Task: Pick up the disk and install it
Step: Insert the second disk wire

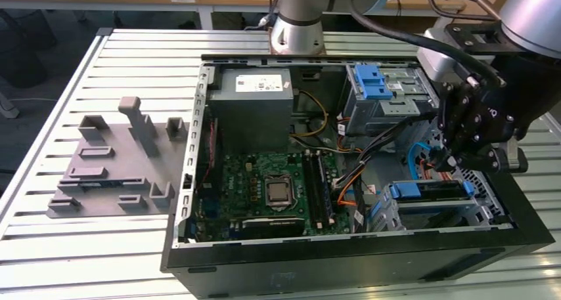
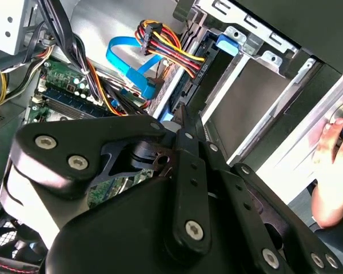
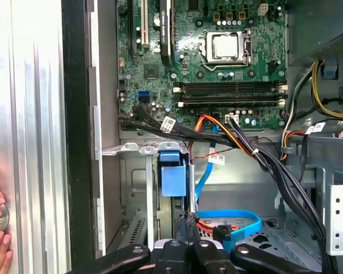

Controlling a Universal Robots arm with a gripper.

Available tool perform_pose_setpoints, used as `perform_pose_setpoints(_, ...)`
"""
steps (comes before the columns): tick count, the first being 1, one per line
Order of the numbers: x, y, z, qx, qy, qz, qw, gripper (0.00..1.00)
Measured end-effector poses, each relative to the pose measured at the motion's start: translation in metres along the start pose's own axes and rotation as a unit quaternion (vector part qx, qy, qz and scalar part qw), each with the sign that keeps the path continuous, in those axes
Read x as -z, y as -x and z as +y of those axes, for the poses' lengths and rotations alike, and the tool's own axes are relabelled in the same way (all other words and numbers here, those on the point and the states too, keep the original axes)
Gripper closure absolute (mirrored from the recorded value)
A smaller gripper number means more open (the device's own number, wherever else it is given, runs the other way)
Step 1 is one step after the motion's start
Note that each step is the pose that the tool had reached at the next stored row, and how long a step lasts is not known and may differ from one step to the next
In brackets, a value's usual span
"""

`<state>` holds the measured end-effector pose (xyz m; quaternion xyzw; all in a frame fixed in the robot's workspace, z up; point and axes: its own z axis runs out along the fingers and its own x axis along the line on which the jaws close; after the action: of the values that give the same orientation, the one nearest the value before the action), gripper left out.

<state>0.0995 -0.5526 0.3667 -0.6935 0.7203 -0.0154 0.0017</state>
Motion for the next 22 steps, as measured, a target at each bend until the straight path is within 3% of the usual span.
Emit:
perform_pose_setpoints(5, 0.0091, 0.0003, -0.0002, 0.000, 0.0000, -0.0004, 1.0000, 0.89)
perform_pose_setpoints(9, 0.0102, 0.0030, -0.0002, 0.000, 0.0000, -0.0005, 1.0000, 0.89)
perform_pose_setpoints(21, 0.0082, 0.0254, 0.0007, -0.004, 0.0001, -0.0006, 1.0000, 0.89)
perform_pose_setpoints(22, 0.0076, 0.0267, 0.0008, -0.005, 0.0001, -0.0005, 1.0000, 0.83)
